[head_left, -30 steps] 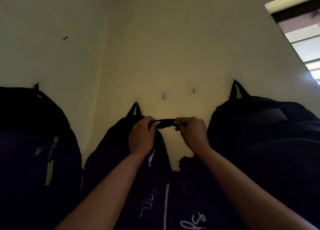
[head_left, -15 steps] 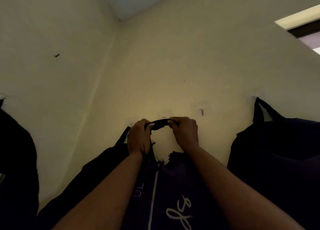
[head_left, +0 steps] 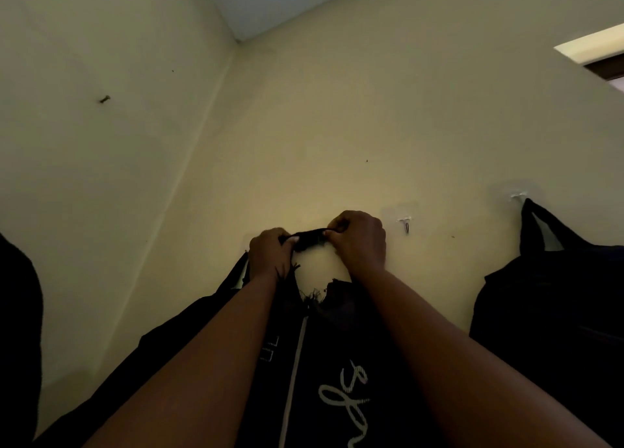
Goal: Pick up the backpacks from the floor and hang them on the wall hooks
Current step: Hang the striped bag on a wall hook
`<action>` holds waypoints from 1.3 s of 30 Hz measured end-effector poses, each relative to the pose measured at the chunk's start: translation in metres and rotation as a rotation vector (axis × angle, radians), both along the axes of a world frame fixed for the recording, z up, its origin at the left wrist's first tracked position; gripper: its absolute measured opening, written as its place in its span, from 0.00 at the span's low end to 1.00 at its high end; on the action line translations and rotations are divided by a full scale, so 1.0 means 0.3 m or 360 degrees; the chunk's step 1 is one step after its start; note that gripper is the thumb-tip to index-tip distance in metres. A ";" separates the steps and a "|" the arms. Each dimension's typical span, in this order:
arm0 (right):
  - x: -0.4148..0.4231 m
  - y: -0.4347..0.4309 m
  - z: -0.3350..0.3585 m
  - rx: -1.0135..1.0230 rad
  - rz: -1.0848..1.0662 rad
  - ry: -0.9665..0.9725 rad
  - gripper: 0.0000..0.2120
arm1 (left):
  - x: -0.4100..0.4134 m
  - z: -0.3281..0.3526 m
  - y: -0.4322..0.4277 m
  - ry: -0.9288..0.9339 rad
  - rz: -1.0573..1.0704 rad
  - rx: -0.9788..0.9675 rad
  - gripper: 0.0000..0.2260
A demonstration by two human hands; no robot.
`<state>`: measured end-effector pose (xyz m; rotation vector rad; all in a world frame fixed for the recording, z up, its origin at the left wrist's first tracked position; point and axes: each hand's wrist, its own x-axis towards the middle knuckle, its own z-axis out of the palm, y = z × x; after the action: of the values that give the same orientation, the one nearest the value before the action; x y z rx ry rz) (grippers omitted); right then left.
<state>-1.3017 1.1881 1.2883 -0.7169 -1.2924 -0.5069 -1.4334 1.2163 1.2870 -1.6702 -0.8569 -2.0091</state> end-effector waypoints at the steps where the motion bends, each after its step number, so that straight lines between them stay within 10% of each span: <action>1: 0.003 0.000 -0.006 -0.0014 -0.0002 -0.0023 0.04 | -0.004 -0.002 0.003 -0.0019 -0.0003 -0.0058 0.12; 16: 0.001 -0.112 -0.235 -0.0351 0.0168 -0.0033 0.15 | -0.003 -0.175 -0.175 0.0271 -0.0211 -0.0374 0.14; 39: -0.011 -1.230 -1.085 -0.1230 0.0879 0.0802 0.28 | -0.014 -1.130 -1.188 -0.0318 -0.1257 -0.1216 0.21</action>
<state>-1.3051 0.8190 0.9627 -0.9843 -1.1155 0.6313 -1.4377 0.8599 0.9480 -2.5590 -1.2911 -2.5750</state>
